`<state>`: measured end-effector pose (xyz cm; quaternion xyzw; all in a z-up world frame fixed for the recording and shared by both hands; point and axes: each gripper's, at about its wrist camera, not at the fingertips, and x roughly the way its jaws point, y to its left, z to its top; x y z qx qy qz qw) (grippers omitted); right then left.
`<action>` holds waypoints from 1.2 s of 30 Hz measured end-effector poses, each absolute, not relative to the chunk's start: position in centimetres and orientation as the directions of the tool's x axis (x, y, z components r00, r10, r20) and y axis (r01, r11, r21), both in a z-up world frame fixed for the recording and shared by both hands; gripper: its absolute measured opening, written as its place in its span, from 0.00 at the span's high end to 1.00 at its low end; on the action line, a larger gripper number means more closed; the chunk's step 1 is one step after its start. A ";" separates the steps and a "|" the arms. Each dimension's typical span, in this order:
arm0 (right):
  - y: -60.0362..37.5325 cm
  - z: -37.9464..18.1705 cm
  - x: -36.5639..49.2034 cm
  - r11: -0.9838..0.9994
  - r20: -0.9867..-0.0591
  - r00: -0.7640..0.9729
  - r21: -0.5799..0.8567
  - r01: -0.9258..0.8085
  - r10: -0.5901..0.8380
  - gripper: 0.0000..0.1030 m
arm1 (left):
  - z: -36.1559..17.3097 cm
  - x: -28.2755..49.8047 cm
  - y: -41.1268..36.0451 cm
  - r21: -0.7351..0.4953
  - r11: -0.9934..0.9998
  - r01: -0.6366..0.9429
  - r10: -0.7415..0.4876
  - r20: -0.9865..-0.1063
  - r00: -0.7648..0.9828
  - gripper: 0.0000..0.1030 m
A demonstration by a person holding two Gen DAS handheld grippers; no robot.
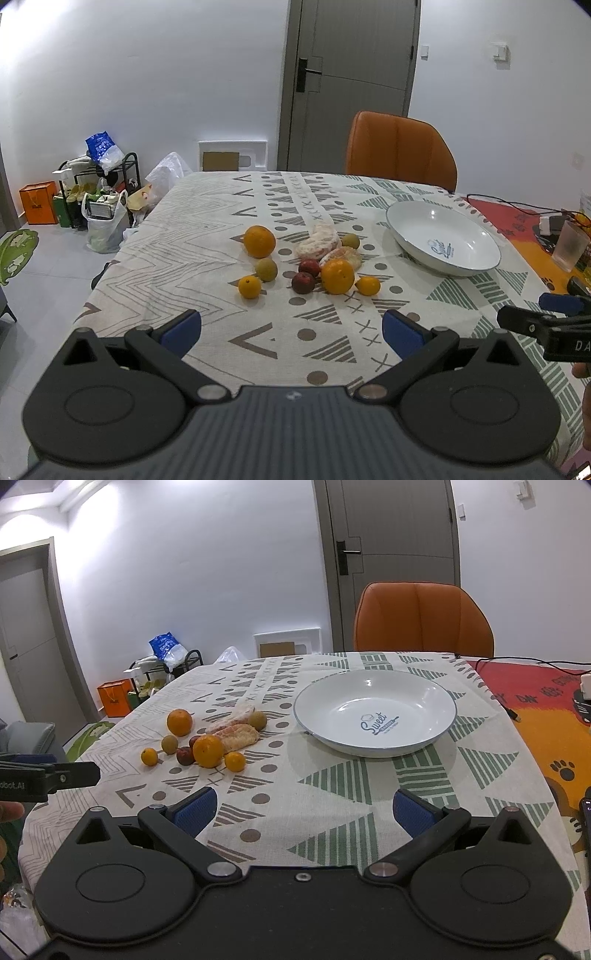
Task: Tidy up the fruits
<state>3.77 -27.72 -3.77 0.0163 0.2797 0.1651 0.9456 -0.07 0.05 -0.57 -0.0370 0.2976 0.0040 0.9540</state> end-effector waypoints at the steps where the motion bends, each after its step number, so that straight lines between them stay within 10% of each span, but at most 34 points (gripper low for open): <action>1: -27.7 -3.8 3.7 0.945 -0.523 0.789 0.124 -0.304 0.323 0.00 | -0.5 -0.1 0.1 -0.071 0.997 -0.033 -0.013 -0.563 0.826 0.00; 36: -25.9 -5.8 8.0 0.878 -0.509 0.718 0.208 -0.432 0.474 0.08 | -3.1 4.2 0.8 -0.143 0.989 -0.040 -0.044 -0.538 0.842 0.12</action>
